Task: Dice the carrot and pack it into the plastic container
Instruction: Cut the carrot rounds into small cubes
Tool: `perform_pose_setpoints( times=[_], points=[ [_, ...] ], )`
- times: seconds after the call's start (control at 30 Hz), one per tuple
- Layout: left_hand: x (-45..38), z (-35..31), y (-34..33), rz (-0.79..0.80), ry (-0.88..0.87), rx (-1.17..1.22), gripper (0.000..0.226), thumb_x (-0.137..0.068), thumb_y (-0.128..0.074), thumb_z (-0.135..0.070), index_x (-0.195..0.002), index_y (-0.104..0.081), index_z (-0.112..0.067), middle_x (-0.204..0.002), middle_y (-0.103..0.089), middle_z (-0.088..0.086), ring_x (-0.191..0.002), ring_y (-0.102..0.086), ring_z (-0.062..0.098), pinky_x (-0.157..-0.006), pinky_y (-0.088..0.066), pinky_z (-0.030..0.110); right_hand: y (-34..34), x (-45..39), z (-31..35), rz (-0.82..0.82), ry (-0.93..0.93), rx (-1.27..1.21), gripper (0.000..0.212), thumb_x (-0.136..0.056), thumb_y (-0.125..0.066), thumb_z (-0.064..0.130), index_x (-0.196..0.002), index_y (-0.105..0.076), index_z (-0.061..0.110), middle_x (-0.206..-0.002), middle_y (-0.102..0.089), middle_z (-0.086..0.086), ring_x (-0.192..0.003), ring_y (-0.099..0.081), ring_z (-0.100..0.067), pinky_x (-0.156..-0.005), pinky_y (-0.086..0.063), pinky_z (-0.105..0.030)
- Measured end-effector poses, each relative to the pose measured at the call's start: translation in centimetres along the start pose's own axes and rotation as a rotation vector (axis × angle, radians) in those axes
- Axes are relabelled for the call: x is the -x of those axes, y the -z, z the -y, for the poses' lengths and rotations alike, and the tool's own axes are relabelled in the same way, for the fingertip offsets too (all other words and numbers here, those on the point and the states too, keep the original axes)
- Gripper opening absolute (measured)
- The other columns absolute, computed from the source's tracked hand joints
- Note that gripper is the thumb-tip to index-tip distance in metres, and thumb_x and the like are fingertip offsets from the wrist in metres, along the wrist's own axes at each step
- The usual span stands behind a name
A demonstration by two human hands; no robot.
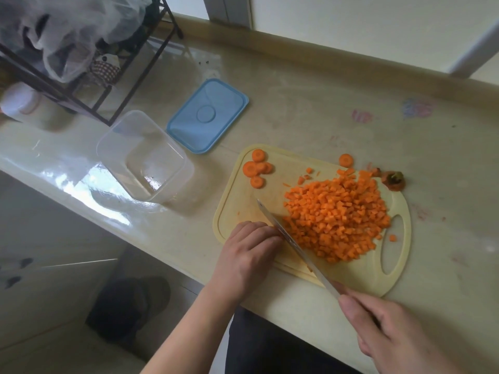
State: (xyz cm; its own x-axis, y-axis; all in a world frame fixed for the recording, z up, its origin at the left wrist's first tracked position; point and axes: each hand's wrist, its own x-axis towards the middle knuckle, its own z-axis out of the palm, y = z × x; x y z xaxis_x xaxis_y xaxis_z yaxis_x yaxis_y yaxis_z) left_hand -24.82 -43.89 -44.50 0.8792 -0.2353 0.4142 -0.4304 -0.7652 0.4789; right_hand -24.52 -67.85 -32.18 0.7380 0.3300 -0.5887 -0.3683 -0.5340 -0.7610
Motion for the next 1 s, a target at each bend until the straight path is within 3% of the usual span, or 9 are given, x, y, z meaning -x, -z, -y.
perform_pose_setpoints(
  times=[0.1,0.33,0.43,0.57,0.63,0.7,0.77,0.83,1.0],
  points=[
    [-0.2,-0.1,0.1,-0.008,0.003,0.018,0.023,-0.104,-0.057,-0.016,-0.103,-0.078,-0.004,-0.109,-0.074,0.008,-0.102,-0.069,0.025,-0.088,-0.053,0.039,-0.3,-1.0,0.0,0.012,0.033,0.076,0.031,-0.088,-0.044,0.048,-0.068,-0.055,0.069,-0.049,-0.048,0.037,-0.060,-0.051,0.017,-0.058,-0.037,-0.005],
    [0.3,0.2,0.1,-0.012,-0.016,0.006,0.020,-0.102,-0.060,-0.013,-0.102,-0.077,-0.002,-0.104,-0.072,0.012,-0.099,-0.067,0.028,-0.089,-0.052,0.038,0.0,-1.6,0.0,-0.042,0.046,-0.002,0.025,-0.079,-0.039,0.055,-0.063,-0.058,0.057,-0.041,-0.044,0.004,-0.037,-0.042,-0.004,-0.045,-0.034,-0.015],
    [0.4,-0.2,0.3,-0.053,0.001,0.015,0.022,-0.102,-0.059,-0.012,-0.098,-0.077,0.000,-0.100,-0.071,0.012,-0.095,-0.066,0.030,-0.087,-0.050,0.037,0.3,-0.9,0.1,-0.034,0.015,-0.001,0.027,-0.081,-0.042,0.051,-0.060,-0.056,0.060,-0.041,-0.042,0.002,-0.035,-0.041,-0.005,-0.043,-0.033,-0.014],
    [0.5,-0.2,0.2,-0.045,0.010,0.012,0.022,-0.101,-0.060,-0.013,-0.096,-0.077,0.000,-0.100,-0.072,0.012,-0.093,-0.065,0.029,-0.085,-0.050,0.037,0.2,-0.4,0.4,0.009,0.018,0.036,0.023,-0.078,-0.045,0.053,-0.083,-0.065,0.065,-0.041,-0.048,0.020,-0.044,-0.050,0.005,-0.049,-0.034,-0.005],
    [0.4,-0.1,0.1,-0.027,0.017,0.009,0.020,-0.101,-0.061,-0.013,-0.098,-0.077,-0.001,-0.102,-0.072,0.011,-0.094,-0.066,0.030,-0.086,-0.051,0.037,0.1,-0.3,0.2,0.022,0.034,0.060,0.031,-0.078,-0.044,0.056,-0.103,-0.063,0.061,-0.044,-0.047,0.031,-0.053,-0.051,0.014,-0.054,-0.034,-0.003],
    [0.4,-0.1,0.0,-0.019,0.031,0.013,0.016,-0.099,-0.064,-0.012,-0.098,-0.077,-0.002,-0.104,-0.073,0.010,-0.096,-0.067,0.028,-0.086,-0.052,0.037,-0.2,-0.3,0.2,0.007,0.048,0.078,0.035,-0.078,-0.037,0.067,-0.106,-0.058,0.061,-0.047,-0.047,0.036,-0.059,-0.051,0.018,-0.057,-0.035,-0.002],
    [0.3,-0.1,0.0,-0.034,0.050,0.029,0.017,-0.099,-0.064,-0.013,-0.096,-0.077,-0.003,-0.103,-0.073,0.009,-0.095,-0.067,0.027,-0.085,-0.053,0.037,-0.6,-0.7,0.4,-0.009,0.058,0.088,0.024,-0.082,-0.033,0.072,-0.082,-0.057,0.070,-0.049,-0.047,0.040,-0.063,-0.052,0.019,-0.059,-0.035,-0.001],
    [0.2,-0.2,0.0,-0.052,0.056,0.046,0.022,-0.102,-0.062,-0.016,-0.094,-0.078,-0.003,-0.103,-0.074,0.008,-0.095,-0.067,0.025,-0.083,-0.054,0.036,-1.0,-1.4,0.5,0.000,0.086,0.108,0.033,-0.089,-0.037,0.061,-0.060,-0.051,0.070,-0.049,-0.048,0.039,-0.064,-0.053,0.017,-0.059,-0.036,-0.003],
    [0.0,-0.4,0.1,-0.062,0.056,0.031,0.012,-0.096,-0.069,-0.010,-0.090,-0.077,-0.003,-0.097,-0.073,0.007,-0.091,-0.066,0.024,-0.080,-0.054,0.036,-1.1,-2.4,0.7,-0.014,0.136,0.071,0.033,-0.087,-0.041,0.049,-0.060,-0.054,0.062,-0.045,-0.051,0.017,-0.047,-0.050,0.002,-0.051,-0.035,-0.010]
  ],
)
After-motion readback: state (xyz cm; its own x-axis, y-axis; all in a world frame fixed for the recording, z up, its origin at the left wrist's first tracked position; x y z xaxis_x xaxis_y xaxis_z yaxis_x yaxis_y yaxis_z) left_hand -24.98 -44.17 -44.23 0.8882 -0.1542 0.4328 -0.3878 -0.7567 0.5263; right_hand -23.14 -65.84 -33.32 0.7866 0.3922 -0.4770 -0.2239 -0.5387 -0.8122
